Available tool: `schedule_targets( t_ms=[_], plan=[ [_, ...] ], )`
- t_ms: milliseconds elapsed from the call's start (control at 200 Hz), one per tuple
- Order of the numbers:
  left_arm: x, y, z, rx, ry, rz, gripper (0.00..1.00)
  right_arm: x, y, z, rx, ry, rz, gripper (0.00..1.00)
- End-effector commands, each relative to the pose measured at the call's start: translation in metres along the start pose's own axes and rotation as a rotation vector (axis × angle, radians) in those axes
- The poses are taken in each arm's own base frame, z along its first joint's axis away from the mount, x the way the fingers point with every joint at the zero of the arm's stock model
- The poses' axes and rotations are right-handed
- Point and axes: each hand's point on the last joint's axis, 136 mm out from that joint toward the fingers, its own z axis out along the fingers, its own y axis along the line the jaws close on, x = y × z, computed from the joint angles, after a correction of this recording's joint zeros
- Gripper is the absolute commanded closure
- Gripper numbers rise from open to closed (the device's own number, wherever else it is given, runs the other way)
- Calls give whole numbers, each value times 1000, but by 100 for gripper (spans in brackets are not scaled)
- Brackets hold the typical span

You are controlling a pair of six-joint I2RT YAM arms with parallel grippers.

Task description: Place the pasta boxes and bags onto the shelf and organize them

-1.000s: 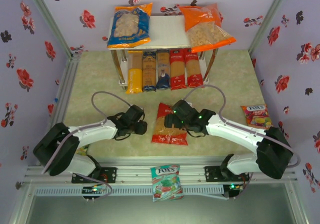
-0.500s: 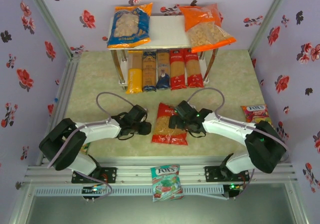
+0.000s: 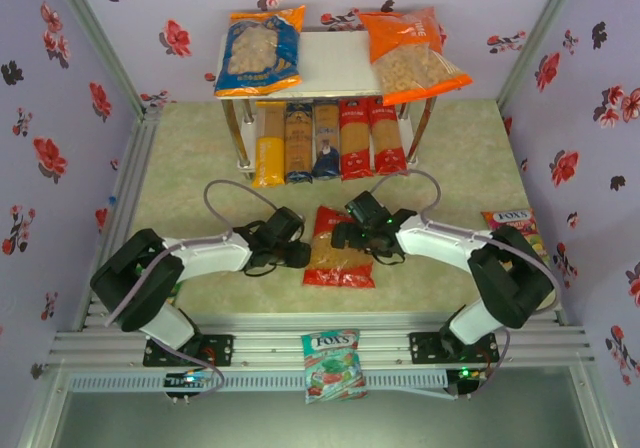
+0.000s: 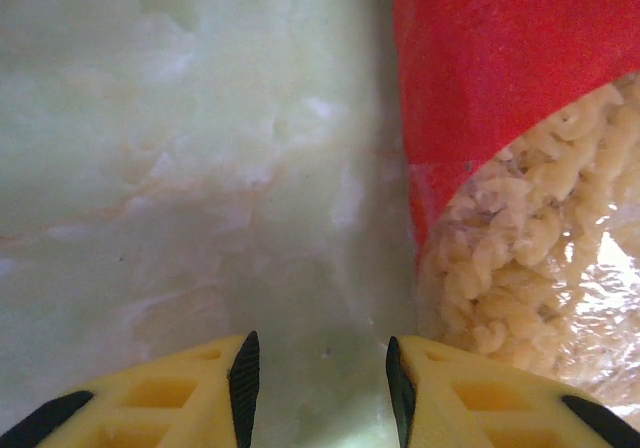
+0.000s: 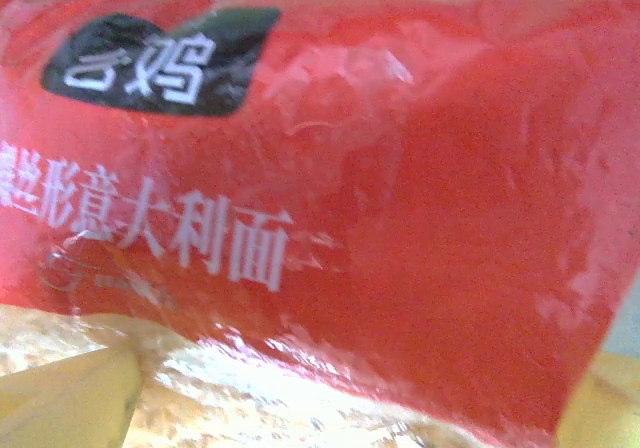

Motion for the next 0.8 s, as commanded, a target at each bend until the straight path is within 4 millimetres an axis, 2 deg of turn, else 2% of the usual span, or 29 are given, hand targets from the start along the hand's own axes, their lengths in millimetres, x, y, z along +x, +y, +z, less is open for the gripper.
schedule_targets(
  t_ms=[0, 390, 595, 690, 795],
  plan=[
    [4, -20, 3, 67, 39, 5, 60, -27, 24, -4, -75, -66, -24, 2],
    [-1, -33, 2, 117, 34, -4, 60, -53, 26, -7, -64, -86, -63, 2],
    [-12, -23, -19, 134, -40, -44, 57, -58, 10, -40, 28, -126, -160, 2],
    [-19, -17, -32, 141, -75, -63, 54, -52, 3, -56, 59, -120, -207, 2],
    [-28, -7, -50, 142, -120, -87, 53, -36, 1, -66, 91, -93, -268, 2]
  ],
)
